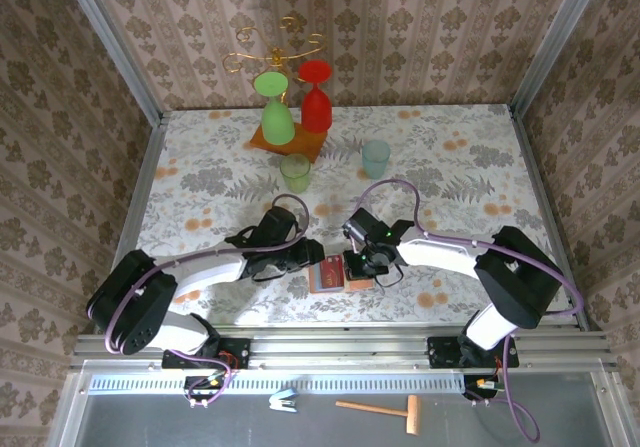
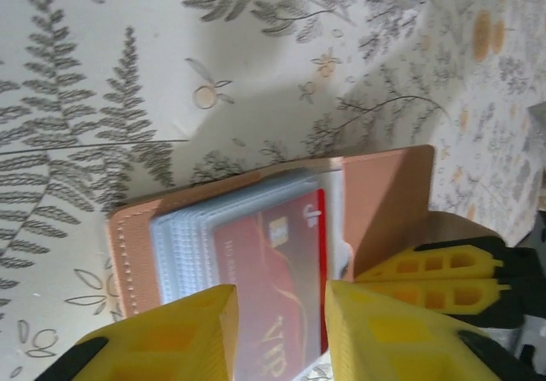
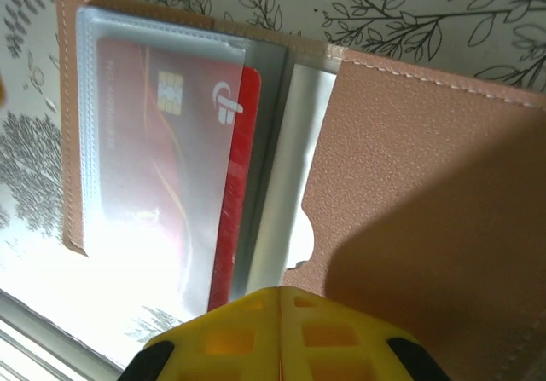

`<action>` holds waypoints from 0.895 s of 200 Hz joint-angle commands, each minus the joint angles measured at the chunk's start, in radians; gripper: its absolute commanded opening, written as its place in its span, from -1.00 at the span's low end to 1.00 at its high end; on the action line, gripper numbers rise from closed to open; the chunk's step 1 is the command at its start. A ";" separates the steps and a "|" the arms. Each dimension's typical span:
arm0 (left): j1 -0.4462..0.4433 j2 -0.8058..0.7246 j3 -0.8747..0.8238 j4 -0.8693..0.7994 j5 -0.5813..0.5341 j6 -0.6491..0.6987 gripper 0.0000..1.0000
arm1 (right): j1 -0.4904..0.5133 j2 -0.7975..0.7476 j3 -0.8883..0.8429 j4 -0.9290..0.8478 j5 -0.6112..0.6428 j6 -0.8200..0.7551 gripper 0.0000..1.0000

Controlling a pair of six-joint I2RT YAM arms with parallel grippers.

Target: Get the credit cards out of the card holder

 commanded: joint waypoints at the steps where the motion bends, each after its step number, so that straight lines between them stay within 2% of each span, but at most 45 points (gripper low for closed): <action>1: -0.012 0.004 -0.032 -0.003 -0.040 -0.029 -0.37 | -0.004 0.008 -0.013 0.059 -0.032 0.096 -0.89; 53: -0.015 0.013 -0.076 0.056 -0.043 -0.051 -0.37 | -0.004 0.050 -0.024 0.106 -0.072 0.123 -0.90; 179: 0.031 -0.023 -0.032 0.025 -0.007 -0.012 -0.33 | 0.001 0.108 -0.036 0.255 -0.130 0.228 -0.91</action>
